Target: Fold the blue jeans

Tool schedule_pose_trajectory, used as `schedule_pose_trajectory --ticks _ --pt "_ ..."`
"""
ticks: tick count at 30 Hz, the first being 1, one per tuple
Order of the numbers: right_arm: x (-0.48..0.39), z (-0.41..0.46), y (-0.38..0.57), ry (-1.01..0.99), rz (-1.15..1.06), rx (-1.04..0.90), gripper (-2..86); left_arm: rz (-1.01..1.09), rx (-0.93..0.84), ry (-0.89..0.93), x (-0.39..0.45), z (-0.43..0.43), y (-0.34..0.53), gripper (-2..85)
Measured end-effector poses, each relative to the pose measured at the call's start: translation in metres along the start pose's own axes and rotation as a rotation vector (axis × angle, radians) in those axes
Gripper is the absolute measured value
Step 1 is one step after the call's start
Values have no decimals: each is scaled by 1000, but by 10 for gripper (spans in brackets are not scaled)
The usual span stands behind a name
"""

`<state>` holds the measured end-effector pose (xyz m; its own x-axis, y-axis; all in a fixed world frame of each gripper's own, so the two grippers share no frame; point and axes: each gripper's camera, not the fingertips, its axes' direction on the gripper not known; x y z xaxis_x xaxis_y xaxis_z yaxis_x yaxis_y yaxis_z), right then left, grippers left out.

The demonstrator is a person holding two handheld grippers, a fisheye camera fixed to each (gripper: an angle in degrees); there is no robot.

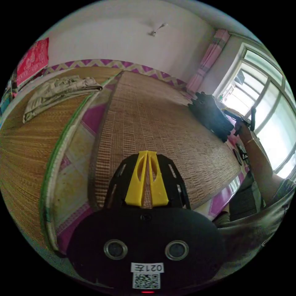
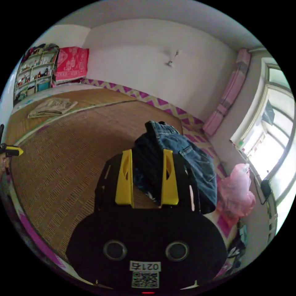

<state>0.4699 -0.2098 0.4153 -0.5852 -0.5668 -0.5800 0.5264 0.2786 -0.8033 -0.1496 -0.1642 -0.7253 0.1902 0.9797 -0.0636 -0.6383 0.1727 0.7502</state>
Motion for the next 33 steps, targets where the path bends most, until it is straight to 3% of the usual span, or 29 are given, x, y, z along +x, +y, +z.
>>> schedule_pose_trajectory --ticks 8,13,18,24,27,30,33 --pt "-8 63 -50 137 -237 -192 139 26 -1 -152 48 0 9 -10" --pt "-12 73 -56 184 -271 -171 99 2 -68 -178 59 6 6 -10" --pt "21 60 -79 81 -15 -242 57 27 -135 -219 76 14 4 -10" --pt "95 -23 -102 -79 231 -83 15 45 -133 -227 90 10 8 -10" --pt "79 -87 -131 -86 90 -23 6 46 -118 -242 95 5 11 -10" --pt "11 -143 -156 -121 -92 20 5 58 -62 -221 102 -9 19 -10" --pt "-92 -170 -161 -219 -259 29 9 34 -64 -85 105 -28 28 -10"
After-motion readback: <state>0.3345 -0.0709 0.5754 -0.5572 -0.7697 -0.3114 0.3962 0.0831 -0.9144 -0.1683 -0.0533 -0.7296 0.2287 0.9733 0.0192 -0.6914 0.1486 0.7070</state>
